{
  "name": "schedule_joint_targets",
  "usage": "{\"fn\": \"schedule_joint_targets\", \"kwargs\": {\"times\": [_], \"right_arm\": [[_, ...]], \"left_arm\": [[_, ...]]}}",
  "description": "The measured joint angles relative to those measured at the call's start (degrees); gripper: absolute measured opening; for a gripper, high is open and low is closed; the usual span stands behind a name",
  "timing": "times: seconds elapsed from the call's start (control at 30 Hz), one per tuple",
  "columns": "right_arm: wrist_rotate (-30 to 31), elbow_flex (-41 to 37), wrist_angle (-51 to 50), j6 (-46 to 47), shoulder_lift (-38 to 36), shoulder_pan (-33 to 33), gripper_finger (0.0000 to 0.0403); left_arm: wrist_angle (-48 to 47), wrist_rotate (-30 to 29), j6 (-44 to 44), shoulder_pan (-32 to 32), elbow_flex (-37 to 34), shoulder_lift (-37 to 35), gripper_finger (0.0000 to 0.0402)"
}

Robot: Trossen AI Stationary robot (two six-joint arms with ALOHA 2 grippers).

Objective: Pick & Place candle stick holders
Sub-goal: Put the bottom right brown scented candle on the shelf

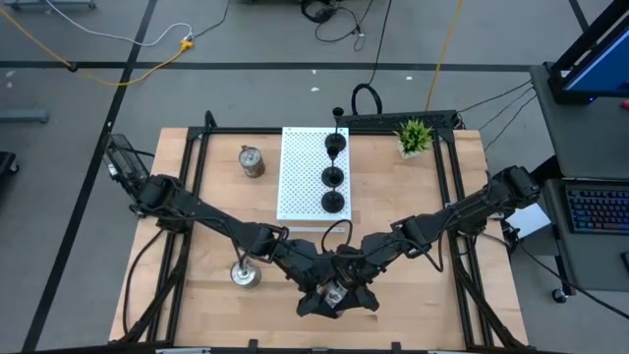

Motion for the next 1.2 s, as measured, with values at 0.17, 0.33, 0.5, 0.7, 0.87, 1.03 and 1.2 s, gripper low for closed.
{"fn": "schedule_joint_targets", "kwargs": {"times": [0.17, 0.33, 0.5, 0.7, 0.87, 1.03, 1.2], "right_arm": [[0.1, 0.0, 0.0, 0.2, 0.0, 0.0, 0.0388], [0.1, 0.0, 0.3, 0.5, 0.1, -0.3, 0.0388], [0.1, 0.0, 0.5, 1.4, 0.0, -0.8, 0.0381], [0.3, 0.0, 2.4, 1.5, -0.6, -1.0, 0.0379], [1.2, 0.0, 3.1, 1.5, -1.7, -1.2, 0.0379], [1.8, 0.0, 3.5, 0.6, -1.9, -1.2, 0.0379], [2.5, 0.0, 3.9, 0.4, -2.0, -1.2, 0.0379]], "left_arm": [[-0.6, -0.9, 0.6, -0.6, 0.0, 0.0, 0.0366], [-1.3, -1.2, 1.0, -1.3, 0.0, 0.0, 0.0366], [-1.5, -1.3, 0.9, -1.8, 0.0, -0.1, 0.0366], [-1.5, -0.8, 1.1, -1.9, 0.0, -0.1, 0.0366], [-2.5, -0.4, 0.9, -2.6, 0.0, -0.2, 0.0366], [-2.5, -1.8, 0.9, -3.3, 0.0, -0.2, 0.0366], [-2.1, -2.7, 0.9, -3.6, 0.0, -0.2, 0.0366]]}}
